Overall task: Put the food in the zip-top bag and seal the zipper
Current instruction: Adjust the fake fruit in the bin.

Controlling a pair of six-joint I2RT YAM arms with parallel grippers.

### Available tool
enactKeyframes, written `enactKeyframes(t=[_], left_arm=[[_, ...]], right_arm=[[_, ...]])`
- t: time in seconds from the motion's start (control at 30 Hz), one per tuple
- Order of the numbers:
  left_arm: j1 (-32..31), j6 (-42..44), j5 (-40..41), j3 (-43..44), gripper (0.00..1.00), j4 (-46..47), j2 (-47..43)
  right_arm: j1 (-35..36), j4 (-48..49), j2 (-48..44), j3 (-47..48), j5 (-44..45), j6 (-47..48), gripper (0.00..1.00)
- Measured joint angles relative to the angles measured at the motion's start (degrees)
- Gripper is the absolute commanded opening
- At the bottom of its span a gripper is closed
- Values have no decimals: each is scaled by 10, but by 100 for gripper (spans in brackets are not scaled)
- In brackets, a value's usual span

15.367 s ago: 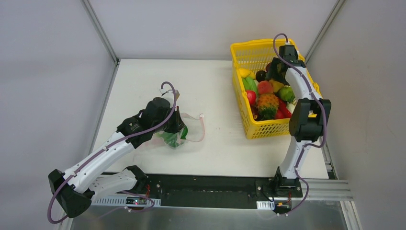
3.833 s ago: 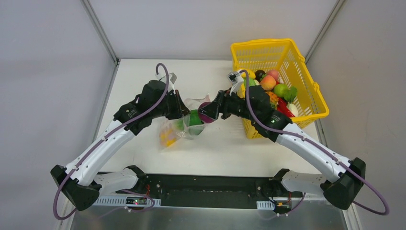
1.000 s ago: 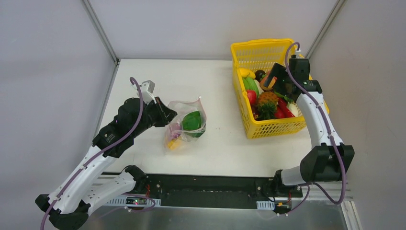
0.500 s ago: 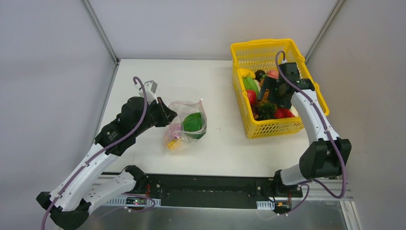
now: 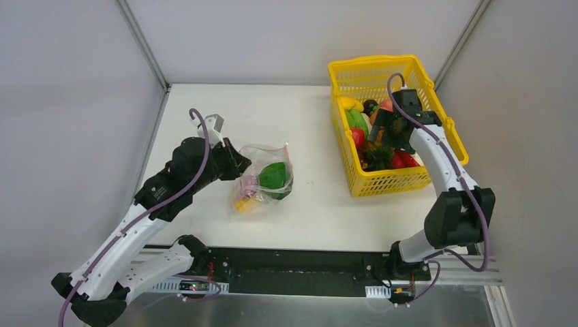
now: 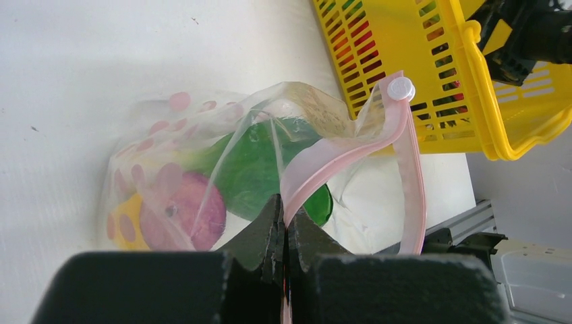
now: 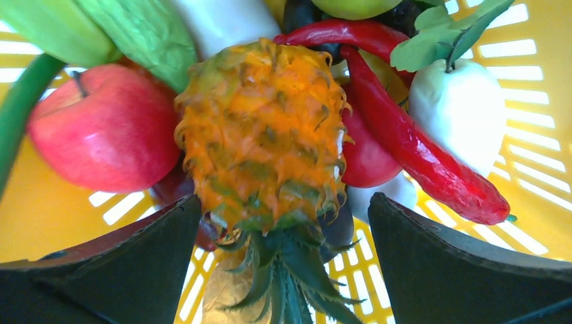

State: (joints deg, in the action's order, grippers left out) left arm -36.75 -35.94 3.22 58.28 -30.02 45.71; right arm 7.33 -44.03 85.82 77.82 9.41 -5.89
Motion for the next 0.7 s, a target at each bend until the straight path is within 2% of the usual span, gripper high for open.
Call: enactKeyframes(t=[0.07,0.2,0.37,0.57,0.63,0.7], left_arm=[[0,1,0,3,0,0,1],[0,2,-1,4,0,0,3],[0,2,-1,4,0,0,4],[0,2,-1,5,0,0,4],[0,2,-1,6,0,-1,4],[0,2,-1,7,0,-4,6]], right_arm=[[0,11,14,-9,13,-1,83],[2,25,29,-23,5,-5,68],[3,76,8,-45,-4,-11,54],[1,174,-65,-91,-23,-9,56],[0,203,-67,-87,-22,-3,64],[-3,225,-49,-71,-20,9,64]])
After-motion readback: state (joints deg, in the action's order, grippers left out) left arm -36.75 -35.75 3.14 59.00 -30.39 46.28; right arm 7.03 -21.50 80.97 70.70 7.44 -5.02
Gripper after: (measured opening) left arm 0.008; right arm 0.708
